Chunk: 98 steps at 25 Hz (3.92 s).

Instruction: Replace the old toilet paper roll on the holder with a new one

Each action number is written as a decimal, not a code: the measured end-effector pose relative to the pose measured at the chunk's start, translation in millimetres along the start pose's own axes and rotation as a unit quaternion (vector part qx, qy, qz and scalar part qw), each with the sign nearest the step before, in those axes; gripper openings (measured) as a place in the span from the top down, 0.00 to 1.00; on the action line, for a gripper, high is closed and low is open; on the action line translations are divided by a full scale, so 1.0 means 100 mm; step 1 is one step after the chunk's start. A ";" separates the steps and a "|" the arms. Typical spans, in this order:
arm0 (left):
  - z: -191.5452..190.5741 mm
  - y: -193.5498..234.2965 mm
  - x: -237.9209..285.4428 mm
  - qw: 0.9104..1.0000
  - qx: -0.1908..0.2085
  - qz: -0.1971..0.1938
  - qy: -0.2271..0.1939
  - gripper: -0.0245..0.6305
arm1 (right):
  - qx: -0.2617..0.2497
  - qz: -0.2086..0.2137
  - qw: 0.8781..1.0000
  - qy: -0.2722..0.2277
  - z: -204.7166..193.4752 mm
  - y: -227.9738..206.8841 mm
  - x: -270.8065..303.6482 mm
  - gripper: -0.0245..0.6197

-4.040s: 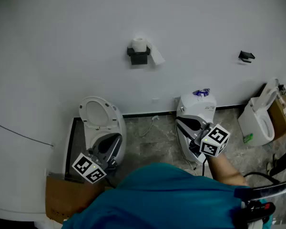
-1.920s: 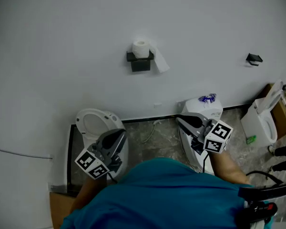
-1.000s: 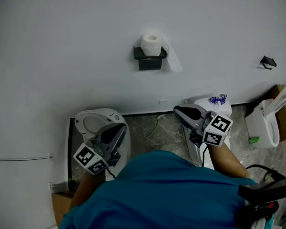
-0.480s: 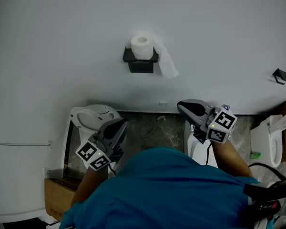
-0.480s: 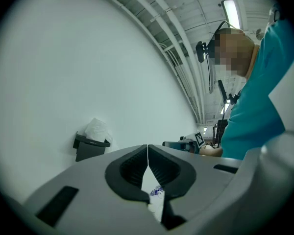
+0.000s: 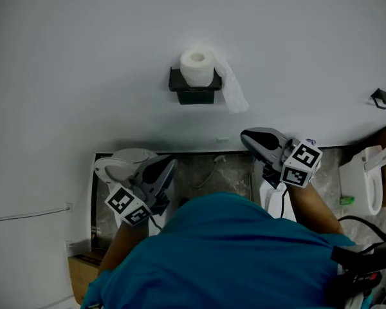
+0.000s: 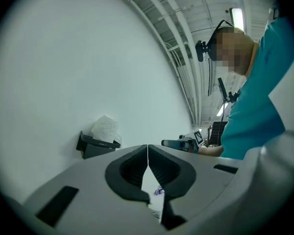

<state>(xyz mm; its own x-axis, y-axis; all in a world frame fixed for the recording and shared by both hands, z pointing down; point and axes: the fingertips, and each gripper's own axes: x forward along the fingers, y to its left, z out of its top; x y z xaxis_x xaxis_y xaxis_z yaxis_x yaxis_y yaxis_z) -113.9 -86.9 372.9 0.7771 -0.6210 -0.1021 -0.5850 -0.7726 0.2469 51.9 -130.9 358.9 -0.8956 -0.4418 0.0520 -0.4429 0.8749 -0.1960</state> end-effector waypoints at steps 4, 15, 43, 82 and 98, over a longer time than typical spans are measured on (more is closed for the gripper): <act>0.12 0.49 -0.13 1.000 -0.007 -0.028 0.007 0.95 | 0.003 -0.022 1.000 -0.007 0.12 -0.01 0.49 0.95; 0.23 1.38 -0.27 0.995 -0.012 -0.094 0.032 0.95 | -0.016 -0.081 0.997 0.002 0.31 -0.14 1.33 0.95; -1.12 2.33 1.18 0.980 0.003 0.043 0.195 0.73 | -0.008 0.002 1.000 0.001 0.43 -1.20 0.70 0.95; -1.00 1.40 0.98 0.956 -0.012 -0.153 0.248 0.86 | -0.109 -0.046 0.987 0.110 0.74 -1.20 1.03 0.64; -1.02 1.41 0.99 0.953 0.007 -0.160 0.259 0.86 | -0.056 -0.111 0.946 0.299 0.38 -1.59 2.11 0.12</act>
<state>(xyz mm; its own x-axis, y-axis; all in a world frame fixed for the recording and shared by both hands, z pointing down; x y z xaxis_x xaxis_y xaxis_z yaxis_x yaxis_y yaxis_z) -95.2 -243.5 496.1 0.9243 -0.2087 0.3197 -0.2998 -0.9152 0.2693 -65.1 -370.4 363.8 -0.6280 -0.4545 0.6316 -0.5942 0.8042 -0.0121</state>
